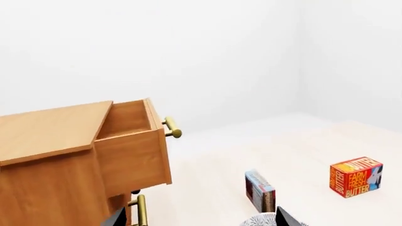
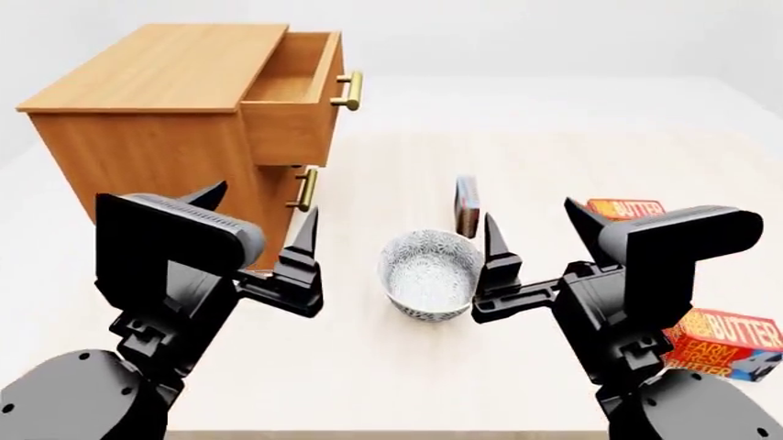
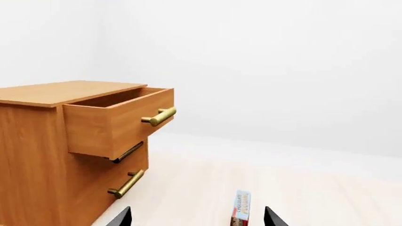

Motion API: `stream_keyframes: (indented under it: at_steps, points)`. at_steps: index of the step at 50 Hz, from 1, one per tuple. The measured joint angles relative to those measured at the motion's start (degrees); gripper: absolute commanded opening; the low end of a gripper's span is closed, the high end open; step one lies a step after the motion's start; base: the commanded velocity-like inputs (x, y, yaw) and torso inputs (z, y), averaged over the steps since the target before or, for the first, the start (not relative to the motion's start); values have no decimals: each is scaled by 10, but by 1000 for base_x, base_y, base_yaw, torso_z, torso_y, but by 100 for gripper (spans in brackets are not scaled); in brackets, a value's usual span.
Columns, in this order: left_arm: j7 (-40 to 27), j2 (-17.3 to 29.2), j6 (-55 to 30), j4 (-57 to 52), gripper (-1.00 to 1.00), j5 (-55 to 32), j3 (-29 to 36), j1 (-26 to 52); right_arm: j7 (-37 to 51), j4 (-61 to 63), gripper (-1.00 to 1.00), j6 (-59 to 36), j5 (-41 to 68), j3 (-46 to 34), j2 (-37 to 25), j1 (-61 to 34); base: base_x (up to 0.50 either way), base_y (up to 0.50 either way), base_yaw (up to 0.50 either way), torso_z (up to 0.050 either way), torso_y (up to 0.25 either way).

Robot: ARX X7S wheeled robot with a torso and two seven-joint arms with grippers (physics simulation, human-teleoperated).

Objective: Put the chocolate pudding in the top drawer of the cabinet and close it.

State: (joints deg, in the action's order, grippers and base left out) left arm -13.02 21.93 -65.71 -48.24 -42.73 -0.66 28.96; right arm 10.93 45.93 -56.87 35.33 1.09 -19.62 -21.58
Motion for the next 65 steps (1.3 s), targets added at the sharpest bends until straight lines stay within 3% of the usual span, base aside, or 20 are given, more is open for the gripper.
stream_keyframes:
  at_steps: [16, 38, 65]
  points:
    - [-25, -2, -54, -33, 100, -60, -33, 45, 10, 8, 100, -11, 9, -1, -3, -13, 308, 0, 0, 0, 0]
    - [-33, 12, -54, -46, 100, -76, -27, 56, 20, 16, 100, -11, 14, -6, -7, -15, 306, 0, 0, 0, 1]
    - [-42, 22, -43, -41, 100, -87, -17, 62, 26, 24, 100, 3, 9, -20, -15, -4, 24, 0, 0, 0, 0]
